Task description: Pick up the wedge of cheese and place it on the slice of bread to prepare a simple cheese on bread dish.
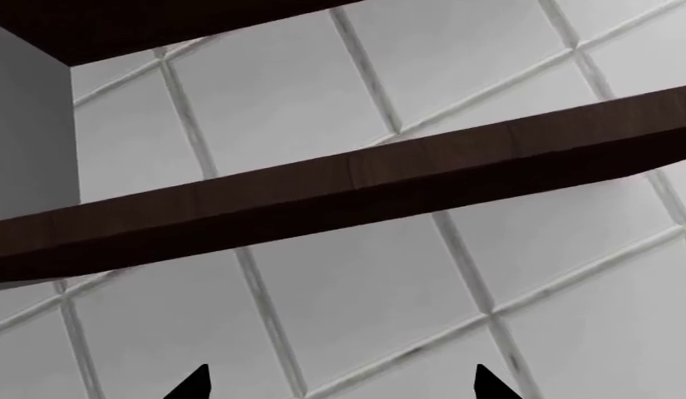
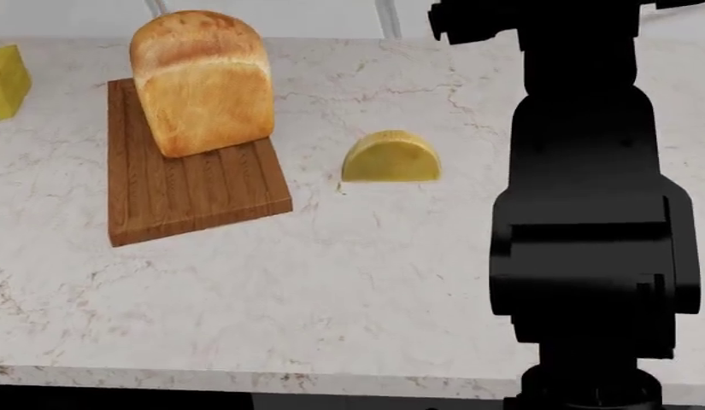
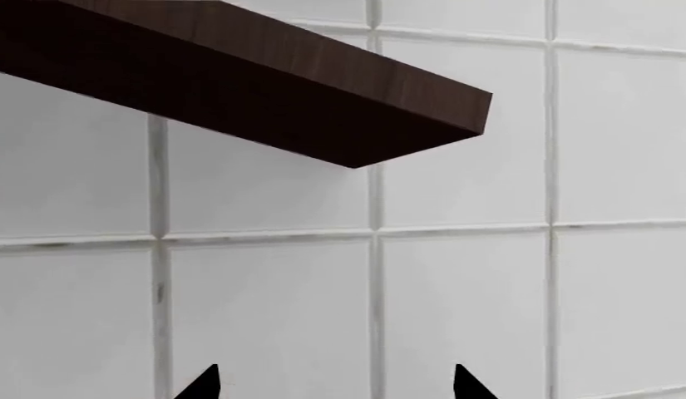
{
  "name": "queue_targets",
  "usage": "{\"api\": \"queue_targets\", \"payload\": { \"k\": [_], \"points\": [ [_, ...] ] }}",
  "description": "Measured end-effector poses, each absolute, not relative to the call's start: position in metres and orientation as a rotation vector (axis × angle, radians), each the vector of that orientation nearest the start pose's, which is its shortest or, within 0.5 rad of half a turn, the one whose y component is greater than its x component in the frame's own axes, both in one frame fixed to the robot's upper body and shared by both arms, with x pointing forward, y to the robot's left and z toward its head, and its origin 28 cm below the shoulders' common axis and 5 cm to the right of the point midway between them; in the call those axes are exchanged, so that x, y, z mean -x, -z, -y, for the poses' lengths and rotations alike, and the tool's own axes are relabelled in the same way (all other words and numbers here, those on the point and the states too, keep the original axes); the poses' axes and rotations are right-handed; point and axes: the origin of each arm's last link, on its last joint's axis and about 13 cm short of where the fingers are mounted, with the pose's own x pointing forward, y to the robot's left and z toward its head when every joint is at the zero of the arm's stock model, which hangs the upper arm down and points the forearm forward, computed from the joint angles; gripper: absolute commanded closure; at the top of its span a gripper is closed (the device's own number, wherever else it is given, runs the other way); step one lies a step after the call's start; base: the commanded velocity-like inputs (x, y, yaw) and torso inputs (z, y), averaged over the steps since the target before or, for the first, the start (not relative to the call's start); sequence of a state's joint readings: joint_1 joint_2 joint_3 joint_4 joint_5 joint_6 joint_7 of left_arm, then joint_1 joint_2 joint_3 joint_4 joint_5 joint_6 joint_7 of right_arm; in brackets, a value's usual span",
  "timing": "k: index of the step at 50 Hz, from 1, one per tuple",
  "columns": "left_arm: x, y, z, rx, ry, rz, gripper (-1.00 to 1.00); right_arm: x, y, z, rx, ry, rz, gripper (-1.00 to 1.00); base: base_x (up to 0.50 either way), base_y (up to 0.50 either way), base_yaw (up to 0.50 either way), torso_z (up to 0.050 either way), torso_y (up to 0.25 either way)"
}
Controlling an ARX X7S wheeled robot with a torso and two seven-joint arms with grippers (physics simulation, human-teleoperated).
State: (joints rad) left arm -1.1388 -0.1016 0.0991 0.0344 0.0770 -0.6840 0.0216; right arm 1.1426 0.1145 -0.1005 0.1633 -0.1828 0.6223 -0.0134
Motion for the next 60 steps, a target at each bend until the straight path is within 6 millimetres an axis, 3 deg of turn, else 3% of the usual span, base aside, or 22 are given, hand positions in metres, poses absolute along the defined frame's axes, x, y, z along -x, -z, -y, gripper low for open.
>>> {"api": "queue_targets", "payload": {
  "k": [30,60],
  "points": [
    [-0.3476,-0.3223,-0.2224,-0.193,-0.065,0.473,-1.0,-0.3711,-0.2988,0.1277,0.285,0.145,0.348,-1.0,0.2,0.32,0.0,0.0,0.0],
    [-0.3485,-0.3219,-0.2228,-0.195,-0.077,0.463,-1.0,-0.3709,-0.2959,0.1289,0.281,0.145,0.344,-1.0,0.32,0.01,0.0,0.0,0.001]
  ]
}}
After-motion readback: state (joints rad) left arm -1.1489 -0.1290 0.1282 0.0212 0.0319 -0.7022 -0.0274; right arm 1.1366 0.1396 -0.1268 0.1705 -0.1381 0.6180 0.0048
